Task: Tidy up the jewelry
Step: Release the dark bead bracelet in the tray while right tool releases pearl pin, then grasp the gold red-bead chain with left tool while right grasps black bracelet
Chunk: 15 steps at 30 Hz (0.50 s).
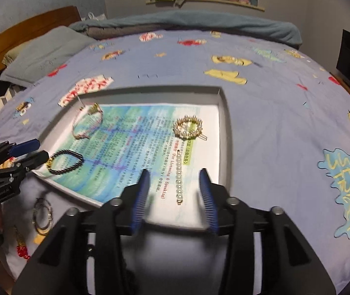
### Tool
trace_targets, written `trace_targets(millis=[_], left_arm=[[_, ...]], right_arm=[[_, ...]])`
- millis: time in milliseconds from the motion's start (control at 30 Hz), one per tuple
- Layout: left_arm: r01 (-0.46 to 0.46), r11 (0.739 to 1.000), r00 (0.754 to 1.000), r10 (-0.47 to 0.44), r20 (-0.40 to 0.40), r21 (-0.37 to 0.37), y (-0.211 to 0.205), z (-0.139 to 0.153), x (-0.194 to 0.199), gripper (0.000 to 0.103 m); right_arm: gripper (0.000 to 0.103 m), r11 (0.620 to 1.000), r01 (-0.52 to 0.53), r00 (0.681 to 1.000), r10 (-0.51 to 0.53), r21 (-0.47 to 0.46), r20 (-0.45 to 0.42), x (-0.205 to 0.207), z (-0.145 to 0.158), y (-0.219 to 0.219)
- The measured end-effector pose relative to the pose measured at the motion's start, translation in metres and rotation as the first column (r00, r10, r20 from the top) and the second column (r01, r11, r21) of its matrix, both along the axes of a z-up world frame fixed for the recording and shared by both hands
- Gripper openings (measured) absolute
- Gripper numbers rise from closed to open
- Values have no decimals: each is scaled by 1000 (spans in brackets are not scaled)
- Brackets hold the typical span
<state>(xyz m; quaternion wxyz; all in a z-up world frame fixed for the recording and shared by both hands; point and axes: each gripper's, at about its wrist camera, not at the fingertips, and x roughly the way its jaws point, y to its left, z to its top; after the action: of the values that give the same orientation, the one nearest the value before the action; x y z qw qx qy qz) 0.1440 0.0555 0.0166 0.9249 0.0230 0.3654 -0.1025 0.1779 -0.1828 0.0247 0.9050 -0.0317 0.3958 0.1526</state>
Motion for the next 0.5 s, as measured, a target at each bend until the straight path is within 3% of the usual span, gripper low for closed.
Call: trace_targets(millis=[67, 367, 500], left_arm=[[-1, 1000, 1000, 1, 14, 8, 1, 5, -7, 67], [-5, 999, 999, 4, 37, 32, 4, 23, -46, 86], [-6, 999, 999, 5, 33, 46, 9, 22, -70, 91]], right_arm=[[60, 1000, 5, 1000, -6, 26, 17, -9, 7, -5], [96, 997, 25, 995, -32, 78, 89, -47, 34, -23], [98, 996, 36, 992, -45, 77, 120, -64, 41, -28]])
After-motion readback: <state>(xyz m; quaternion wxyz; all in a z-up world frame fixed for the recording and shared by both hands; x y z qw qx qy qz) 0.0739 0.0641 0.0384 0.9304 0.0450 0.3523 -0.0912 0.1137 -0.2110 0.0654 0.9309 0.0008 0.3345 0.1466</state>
